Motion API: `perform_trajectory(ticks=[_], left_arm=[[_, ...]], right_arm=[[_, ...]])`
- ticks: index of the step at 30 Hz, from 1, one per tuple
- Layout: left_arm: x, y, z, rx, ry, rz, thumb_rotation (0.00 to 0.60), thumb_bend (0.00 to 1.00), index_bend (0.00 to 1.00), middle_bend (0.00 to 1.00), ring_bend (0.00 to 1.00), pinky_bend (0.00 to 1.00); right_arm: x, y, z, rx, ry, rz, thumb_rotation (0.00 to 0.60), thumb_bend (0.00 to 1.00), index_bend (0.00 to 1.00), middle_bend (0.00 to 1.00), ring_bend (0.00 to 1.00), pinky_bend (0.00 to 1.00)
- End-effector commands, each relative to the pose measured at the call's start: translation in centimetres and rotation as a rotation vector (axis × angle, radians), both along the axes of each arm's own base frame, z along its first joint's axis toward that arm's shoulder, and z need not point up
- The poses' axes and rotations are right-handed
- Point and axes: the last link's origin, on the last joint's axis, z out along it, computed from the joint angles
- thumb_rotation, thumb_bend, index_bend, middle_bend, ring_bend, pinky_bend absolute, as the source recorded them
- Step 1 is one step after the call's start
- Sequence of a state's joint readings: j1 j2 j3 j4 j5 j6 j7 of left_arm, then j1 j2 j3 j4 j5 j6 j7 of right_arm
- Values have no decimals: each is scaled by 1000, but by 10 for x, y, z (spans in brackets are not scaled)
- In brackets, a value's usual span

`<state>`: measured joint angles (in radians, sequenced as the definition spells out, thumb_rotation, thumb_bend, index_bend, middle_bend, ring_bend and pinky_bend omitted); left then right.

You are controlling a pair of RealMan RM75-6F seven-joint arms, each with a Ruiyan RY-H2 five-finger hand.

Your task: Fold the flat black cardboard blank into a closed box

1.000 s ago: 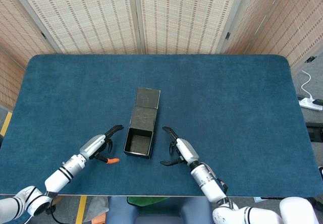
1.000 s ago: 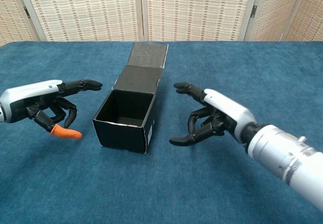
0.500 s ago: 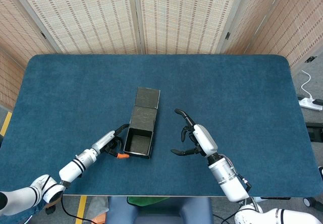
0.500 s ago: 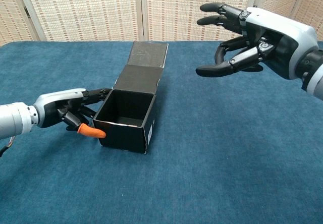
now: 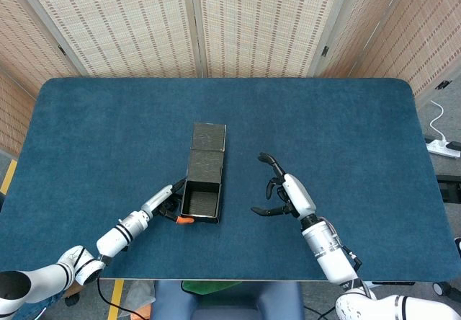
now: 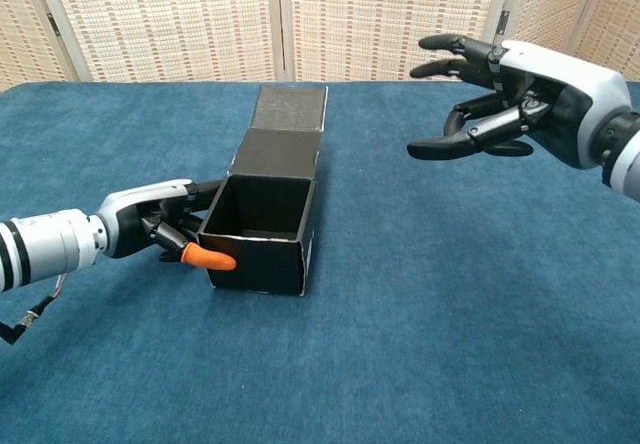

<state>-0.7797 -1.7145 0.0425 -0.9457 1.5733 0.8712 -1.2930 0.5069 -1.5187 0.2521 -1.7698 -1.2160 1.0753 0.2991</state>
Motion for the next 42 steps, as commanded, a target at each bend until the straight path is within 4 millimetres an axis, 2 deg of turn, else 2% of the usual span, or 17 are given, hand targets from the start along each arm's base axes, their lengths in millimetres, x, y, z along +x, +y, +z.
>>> perform_trajectory(ticks=[1, 4, 10, 16, 22, 26, 29, 33, 37, 42], left_arm=[[1, -2, -1, 9, -35, 8, 600, 197, 377, 356, 649, 922], [1, -5, 3, 18, -61, 10, 600, 195, 466, 446, 649, 923], [1, -14, 21, 42, -98, -22, 600, 196, 476, 463, 649, 923], [10, -30, 37, 45, -129, -89, 600, 195, 477, 462, 649, 923], [22, -38, 41, 39, -130, -122, 600, 195, 476, 461, 649, 922], [22, -36, 39, 42, -108, -105, 600, 195, 476, 461, 649, 923], [18, -32, 36, 43, -91, -77, 600, 195, 476, 460, 649, 922], [8, -27, 33, 51, -52, -44, 600, 194, 475, 460, 649, 922], [0, -23, 28, 67, -9, -21, 600, 195, 473, 458, 649, 922], [-5, -23, 23, 87, 20, 9, 600, 194, 462, 456, 653, 923]], right_arm=[[-10, -14, -7, 35, 39, -59, 600, 5, 0, 119, 615, 1000], [-14, -29, -15, 77, 62, -109, 600, 4, 0, 133, 621, 1000], [-4, -64, -37, 94, 99, -159, 600, 0, 0, 154, 630, 1000], [30, -94, -68, 113, 101, -177, 600, 0, 0, 164, 633, 1000], [84, -109, -92, 104, 44, -133, 600, 0, 0, 177, 637, 1000], [117, -105, -95, 148, -87, -105, 600, 0, 0, 192, 639, 1000], [128, -96, -87, 190, -166, -74, 600, 0, 0, 217, 645, 1000], [133, -78, -72, 257, -232, -23, 600, 0, 1, 250, 654, 1000], [133, -54, -64, 307, -172, 67, 600, 0, 12, 289, 670, 1000], [125, -38, -70, 269, 30, 166, 600, 0, 29, 320, 684, 1000]])
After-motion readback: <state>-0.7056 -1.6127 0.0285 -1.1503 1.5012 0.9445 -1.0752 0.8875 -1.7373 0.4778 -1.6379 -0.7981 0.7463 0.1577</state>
